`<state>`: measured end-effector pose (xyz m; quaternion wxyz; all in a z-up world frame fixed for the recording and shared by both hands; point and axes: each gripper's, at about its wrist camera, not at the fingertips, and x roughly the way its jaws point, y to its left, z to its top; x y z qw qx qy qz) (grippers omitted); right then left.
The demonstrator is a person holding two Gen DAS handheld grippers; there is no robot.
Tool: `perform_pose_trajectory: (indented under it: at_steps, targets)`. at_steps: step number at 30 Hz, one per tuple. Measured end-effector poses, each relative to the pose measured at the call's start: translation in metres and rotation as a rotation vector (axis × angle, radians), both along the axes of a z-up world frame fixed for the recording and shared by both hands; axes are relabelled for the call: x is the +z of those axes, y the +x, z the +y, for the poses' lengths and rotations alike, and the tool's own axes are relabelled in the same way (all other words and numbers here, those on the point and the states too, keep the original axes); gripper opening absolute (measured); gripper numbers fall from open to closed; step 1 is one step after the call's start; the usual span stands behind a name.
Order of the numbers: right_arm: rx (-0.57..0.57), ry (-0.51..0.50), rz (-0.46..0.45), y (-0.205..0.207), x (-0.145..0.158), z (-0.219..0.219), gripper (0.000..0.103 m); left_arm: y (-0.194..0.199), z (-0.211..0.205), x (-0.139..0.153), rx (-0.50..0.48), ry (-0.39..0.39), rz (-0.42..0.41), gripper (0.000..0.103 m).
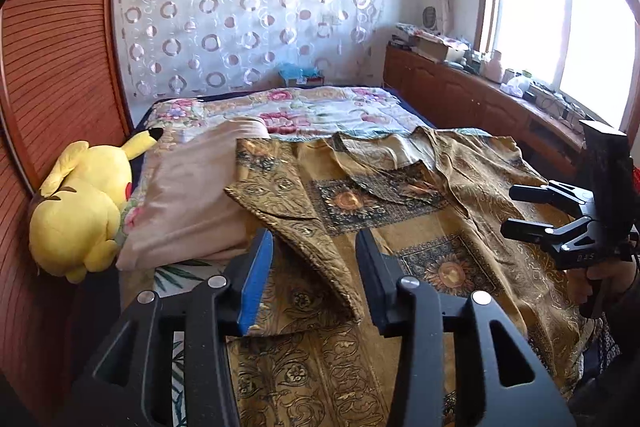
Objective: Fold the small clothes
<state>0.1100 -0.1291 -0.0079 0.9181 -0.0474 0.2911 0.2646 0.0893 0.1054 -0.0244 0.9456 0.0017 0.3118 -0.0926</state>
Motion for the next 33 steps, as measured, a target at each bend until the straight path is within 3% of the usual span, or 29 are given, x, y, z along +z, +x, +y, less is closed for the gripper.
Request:
perform_pose_trajectory:
  at_steps: [6,8,9,10,19,21,24,33]
  targets:
    - [0.058,-0.037,-0.094,0.014,0.008,0.016,0.089,-0.015,0.009,0.006,0.050,-0.018,-0.055,0.045]
    - [0.091,-0.027,-0.107,0.019,0.010,0.026,0.089,-0.019,0.011,0.007,0.070,-0.014,-0.075,0.060]
    - [0.101,-0.028,-0.109,0.022,0.010,0.031,0.089,-0.021,0.012,0.008,0.078,-0.014,-0.082,0.076]
    - [0.109,-0.032,-0.109,0.025,0.010,0.037,0.089,-0.023,0.014,0.007,0.085,-0.014,-0.090,0.082]
    - [0.189,-0.028,-0.009,0.073,-0.010,0.091,0.086,-0.030,0.032,-0.004,0.156,-0.028,-0.085,0.082]
    - [0.195,-0.019,0.032,0.084,-0.015,0.101,0.072,-0.034,0.038,-0.008,0.178,-0.033,-0.088,0.082]
    - [0.218,-0.013,0.073,0.095,-0.016,0.116,0.060,-0.038,0.045,-0.011,0.196,-0.046,-0.090,0.082]
    - [0.319,-0.095,0.067,0.097,-0.014,0.165,0.059,-0.043,0.051,-0.020,0.215,-0.055,-0.083,0.082]
